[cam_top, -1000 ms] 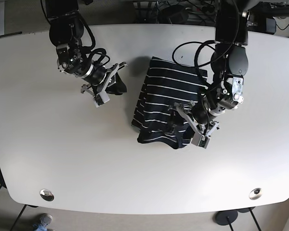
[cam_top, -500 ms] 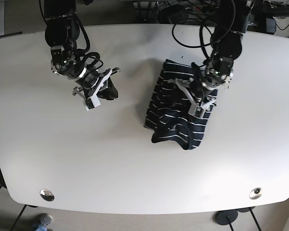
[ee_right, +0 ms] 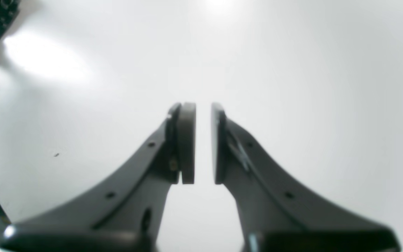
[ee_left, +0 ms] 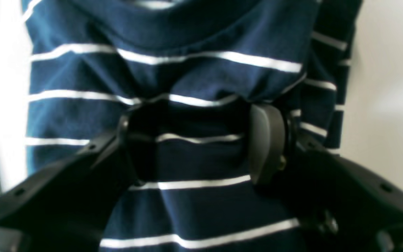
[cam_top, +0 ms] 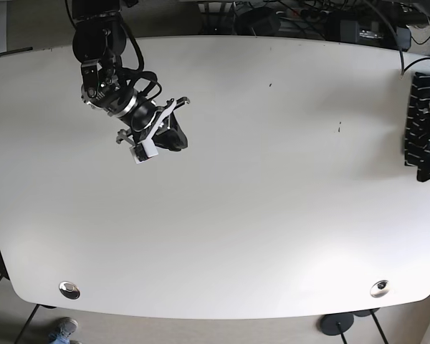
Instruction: Fold the T-shirt properly
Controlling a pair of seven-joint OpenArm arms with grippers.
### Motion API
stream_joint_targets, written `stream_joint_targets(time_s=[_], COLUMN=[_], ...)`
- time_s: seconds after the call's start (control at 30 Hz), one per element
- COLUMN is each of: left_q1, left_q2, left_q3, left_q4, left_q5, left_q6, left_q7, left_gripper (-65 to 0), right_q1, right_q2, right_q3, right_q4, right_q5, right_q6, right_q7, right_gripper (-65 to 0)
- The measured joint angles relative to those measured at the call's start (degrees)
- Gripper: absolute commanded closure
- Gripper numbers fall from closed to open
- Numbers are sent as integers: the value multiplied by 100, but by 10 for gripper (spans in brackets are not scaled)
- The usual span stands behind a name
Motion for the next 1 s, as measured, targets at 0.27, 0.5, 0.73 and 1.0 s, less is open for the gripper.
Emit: stream_joint_targets(time_s=[0.27,0.5,0.73,1.0], left_q1=[-7,254,846,1606], left_q2=[-341,275,2476,4505], left_q3=[-7,-4,35,11], left_q4=[1646,3838,5772,6725], left_q5=[-9,-330,1333,2354], left_q6=[-4,-2,254,321], left_q7=[52,931,1045,680], left_gripper=[-372,-372,-372,-371], right_q1=[-153,-118,-289,-1005], right_q2=[-205,-109,92,105], right_q3=[22,240,820,1360], right_q4=[7,4,-4,-7], right_q5=[-7,-44,-953,-1305], right_q6=[-2,-48,7,0], right_q7=[-4,22,667,1801], right_gripper=[-65,-65,-65,-65])
